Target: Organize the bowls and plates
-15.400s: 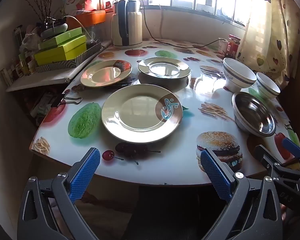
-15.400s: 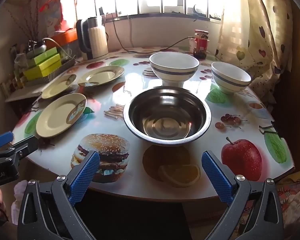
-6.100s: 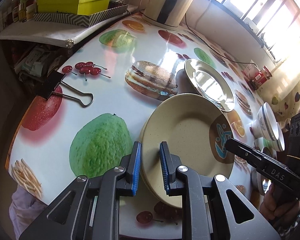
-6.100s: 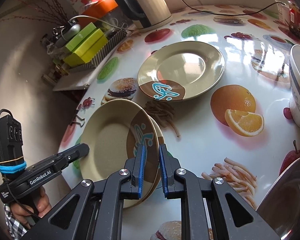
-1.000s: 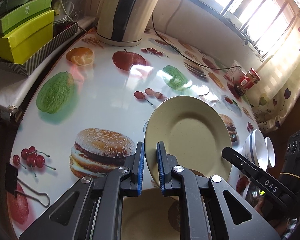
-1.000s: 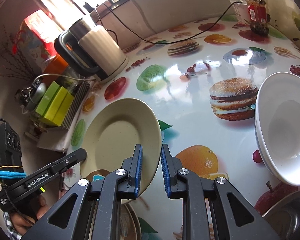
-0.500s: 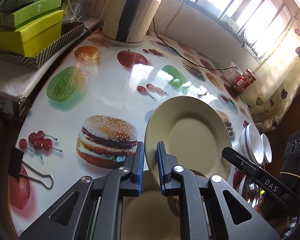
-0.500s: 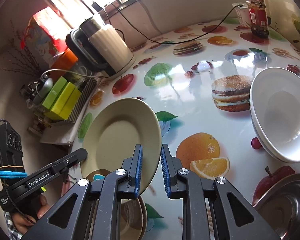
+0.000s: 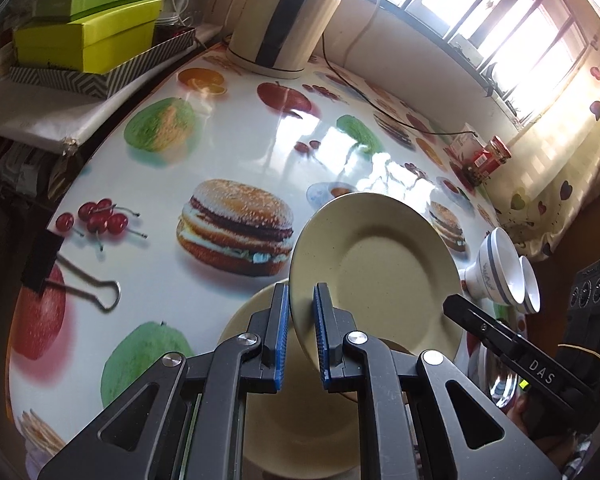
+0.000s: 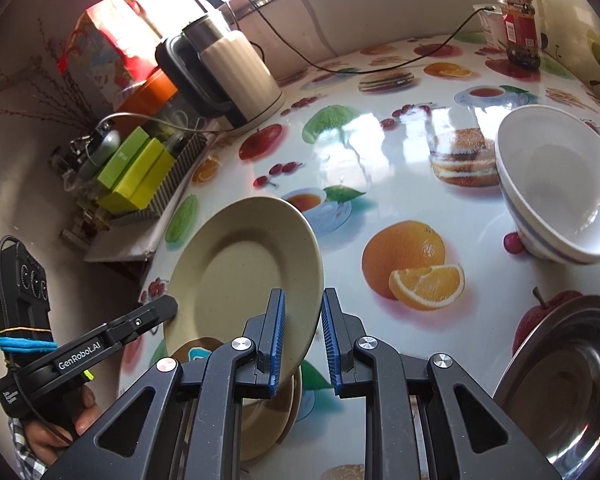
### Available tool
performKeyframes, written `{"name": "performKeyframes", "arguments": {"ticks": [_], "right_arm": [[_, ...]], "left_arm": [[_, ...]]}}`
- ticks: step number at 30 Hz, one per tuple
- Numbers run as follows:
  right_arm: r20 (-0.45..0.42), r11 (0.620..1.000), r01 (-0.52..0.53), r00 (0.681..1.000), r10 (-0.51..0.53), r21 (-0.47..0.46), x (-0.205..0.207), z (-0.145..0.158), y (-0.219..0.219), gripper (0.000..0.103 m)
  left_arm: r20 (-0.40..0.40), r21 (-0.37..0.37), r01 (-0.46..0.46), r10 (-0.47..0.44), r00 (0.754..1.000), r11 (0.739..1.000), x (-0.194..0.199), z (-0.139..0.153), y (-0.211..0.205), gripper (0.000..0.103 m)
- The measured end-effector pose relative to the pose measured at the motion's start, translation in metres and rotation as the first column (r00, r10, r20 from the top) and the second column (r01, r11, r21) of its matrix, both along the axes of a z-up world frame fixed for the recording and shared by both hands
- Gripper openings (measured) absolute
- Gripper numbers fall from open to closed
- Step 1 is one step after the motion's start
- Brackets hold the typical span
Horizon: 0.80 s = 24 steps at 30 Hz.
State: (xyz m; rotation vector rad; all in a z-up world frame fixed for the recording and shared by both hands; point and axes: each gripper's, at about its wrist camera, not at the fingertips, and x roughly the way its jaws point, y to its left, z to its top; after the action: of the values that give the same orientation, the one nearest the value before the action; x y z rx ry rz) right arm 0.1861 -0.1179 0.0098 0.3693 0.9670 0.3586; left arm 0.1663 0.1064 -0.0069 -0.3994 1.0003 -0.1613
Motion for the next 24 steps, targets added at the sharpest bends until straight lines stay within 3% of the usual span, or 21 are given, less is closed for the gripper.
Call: {"name": "performKeyframes", "arguments": {"ticks": [24], "right_arm": [[-0.041,0.996,-0.089,0.995,0.088,-0.030,-0.030,-0.018,0.024,0.018]], "left_arm": [[-0.030,-0.003,-0.070,0.070,0.997,0.998,-0.044,-0.017,0.020,0.013]]}}
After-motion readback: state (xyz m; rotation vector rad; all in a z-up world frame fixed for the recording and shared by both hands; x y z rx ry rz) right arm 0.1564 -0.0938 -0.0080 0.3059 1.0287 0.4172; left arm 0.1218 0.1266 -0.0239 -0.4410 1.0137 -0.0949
